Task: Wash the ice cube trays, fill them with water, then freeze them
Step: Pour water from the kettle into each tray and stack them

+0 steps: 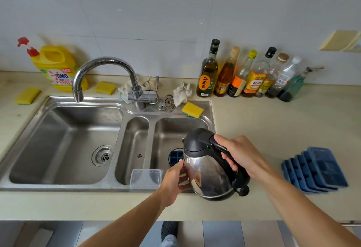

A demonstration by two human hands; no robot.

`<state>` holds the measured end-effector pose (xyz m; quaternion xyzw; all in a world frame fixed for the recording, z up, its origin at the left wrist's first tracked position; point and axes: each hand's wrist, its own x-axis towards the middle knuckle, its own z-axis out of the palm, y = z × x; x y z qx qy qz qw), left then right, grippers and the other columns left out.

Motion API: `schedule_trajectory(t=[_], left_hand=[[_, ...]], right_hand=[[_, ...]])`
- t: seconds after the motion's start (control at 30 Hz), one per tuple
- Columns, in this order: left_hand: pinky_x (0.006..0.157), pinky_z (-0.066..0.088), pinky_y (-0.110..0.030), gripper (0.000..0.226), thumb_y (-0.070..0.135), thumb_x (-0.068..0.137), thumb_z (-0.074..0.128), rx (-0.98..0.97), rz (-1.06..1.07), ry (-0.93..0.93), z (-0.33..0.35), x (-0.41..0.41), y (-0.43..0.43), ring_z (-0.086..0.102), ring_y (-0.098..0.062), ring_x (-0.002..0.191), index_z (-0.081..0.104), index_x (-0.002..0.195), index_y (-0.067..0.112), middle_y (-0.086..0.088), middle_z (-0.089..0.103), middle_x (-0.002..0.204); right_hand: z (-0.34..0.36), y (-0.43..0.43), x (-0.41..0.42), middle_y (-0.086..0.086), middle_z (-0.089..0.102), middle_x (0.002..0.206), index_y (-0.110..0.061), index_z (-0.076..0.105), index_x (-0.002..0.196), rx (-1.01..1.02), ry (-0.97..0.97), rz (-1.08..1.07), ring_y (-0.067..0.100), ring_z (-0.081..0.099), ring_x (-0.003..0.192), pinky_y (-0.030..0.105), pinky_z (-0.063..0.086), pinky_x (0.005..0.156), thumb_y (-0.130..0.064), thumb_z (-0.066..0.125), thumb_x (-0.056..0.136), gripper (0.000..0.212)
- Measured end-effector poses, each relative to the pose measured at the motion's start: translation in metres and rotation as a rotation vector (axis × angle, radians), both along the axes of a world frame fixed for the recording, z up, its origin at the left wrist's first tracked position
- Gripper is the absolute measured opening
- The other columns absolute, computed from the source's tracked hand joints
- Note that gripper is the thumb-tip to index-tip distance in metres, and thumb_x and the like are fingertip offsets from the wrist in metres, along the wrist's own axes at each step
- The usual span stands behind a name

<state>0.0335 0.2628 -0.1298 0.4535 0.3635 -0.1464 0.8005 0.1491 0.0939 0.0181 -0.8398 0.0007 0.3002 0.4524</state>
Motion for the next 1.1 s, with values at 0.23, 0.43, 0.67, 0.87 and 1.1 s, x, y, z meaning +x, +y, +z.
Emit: schedule_trajectory(t=[0.23,0.43,0.67,0.87,1.1], left_hand=[[0.076,0.059,-0.036,0.051,0.045,0.107,0.036,-0.014,-0.015,-0.008,0.0004,-0.0002,0.0008,0.073,-0.028,0.095,0.070,0.094,0.010,-0.018,0.074,0.106],[0.081,0.059,-0.041,0.054,0.045,0.107,0.038,-0.019,0.001,0.004,-0.0019,0.0007,0.0020,0.071,-0.032,0.106,0.068,0.114,0.001,-0.016,0.075,0.109],[0.080,0.059,-0.041,0.051,0.044,0.107,0.039,-0.031,-0.001,0.017,-0.0039,0.0012,0.0030,0.074,-0.029,0.101,0.068,0.119,0.004,-0.014,0.076,0.108],[0.078,0.060,-0.040,0.049,0.043,0.107,0.039,-0.043,0.015,0.020,-0.0045,-0.0016,0.0034,0.075,-0.027,0.096,0.071,0.110,0.007,-0.015,0.076,0.108],[0.076,0.060,-0.041,0.049,0.042,0.108,0.038,-0.063,0.019,0.008,-0.0001,-0.0040,0.0023,0.076,-0.028,0.094,0.073,0.105,0.008,-0.017,0.075,0.107]], right_hand=[[0.0016,0.0030,0.0012,0.006,0.049,0.045,-0.014,0.059,0.049,-0.011,0.007,0.018,0.021,0.041,0.039,0.026,0.039,0.047,-0.060,0.063,0.087,0.060],[0.0020,0.0040,0.0024,0.006,0.050,0.046,-0.015,0.059,0.046,-0.017,0.001,0.022,0.021,0.041,0.039,0.026,0.040,0.047,-0.060,0.063,0.088,0.062],[0.0021,0.0038,0.0023,0.005,0.050,0.045,-0.015,0.059,0.047,-0.028,-0.001,0.037,0.021,0.042,0.038,0.024,0.040,0.046,-0.061,0.062,0.089,0.062],[0.0022,0.0038,0.0024,0.005,0.051,0.046,-0.015,0.059,0.048,-0.039,-0.002,0.050,0.021,0.043,0.039,0.023,0.041,0.047,-0.063,0.061,0.089,0.062],[0.0041,0.0031,0.0016,0.005,0.051,0.046,-0.013,0.060,0.053,-0.048,-0.001,0.063,0.021,0.044,0.040,0.025,0.041,0.047,-0.062,0.061,0.090,0.061]])
